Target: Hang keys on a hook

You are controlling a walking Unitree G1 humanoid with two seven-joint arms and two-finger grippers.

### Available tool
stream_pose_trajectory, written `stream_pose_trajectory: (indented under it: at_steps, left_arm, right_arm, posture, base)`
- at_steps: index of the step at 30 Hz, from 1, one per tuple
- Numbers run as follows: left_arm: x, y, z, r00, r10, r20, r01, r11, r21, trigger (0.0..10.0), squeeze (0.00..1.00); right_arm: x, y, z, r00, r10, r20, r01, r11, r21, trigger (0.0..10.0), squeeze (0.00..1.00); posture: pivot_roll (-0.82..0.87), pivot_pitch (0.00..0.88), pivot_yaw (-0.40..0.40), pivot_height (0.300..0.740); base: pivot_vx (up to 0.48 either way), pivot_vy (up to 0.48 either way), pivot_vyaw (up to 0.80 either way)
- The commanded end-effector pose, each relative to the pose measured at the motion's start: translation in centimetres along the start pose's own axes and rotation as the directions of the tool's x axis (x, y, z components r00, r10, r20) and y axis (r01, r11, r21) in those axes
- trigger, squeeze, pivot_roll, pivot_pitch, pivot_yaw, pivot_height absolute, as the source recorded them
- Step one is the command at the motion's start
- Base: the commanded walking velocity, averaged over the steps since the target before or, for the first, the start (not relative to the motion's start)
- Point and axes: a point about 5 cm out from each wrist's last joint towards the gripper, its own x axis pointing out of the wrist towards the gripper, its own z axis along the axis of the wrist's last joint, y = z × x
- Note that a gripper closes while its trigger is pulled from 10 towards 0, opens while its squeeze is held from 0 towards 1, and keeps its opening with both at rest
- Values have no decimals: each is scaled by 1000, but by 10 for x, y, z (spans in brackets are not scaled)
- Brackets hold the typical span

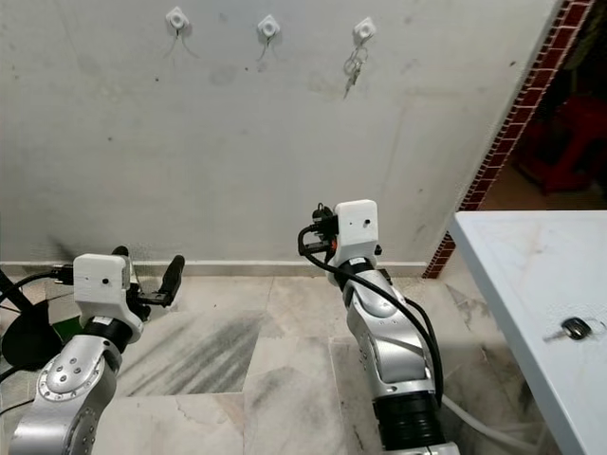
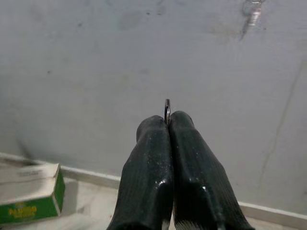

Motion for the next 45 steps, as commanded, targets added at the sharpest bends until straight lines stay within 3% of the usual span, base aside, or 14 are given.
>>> stream_pose_trajectory:
  at_steps: [1,22,45]
  left_arm:
    - [1,-9,7,999,-38,30,38,999,-17,10000,0]
    - [1,-10,6,999,-38,31,39,999,-33,10000,0]
    - [1,-11,6,999,-45,27,46,998,-33,10000,0]
  right_arm:
    - [-4,-12,5,999,-37,22,37,999,-15,10000,0]
    - [-3,-11,2,999,-31,20,32,999,-27,10000,0]
    - [-2,-12,0,999,-31,13,32,999,-32,10000,0]
  posture:
    - [189,0,-27,740]
    - [190,0,-35,740]
    - [192,0,-34,740]
  base:
    - [465,0,0]
    - [452,12,0]
    - [309,363,0]
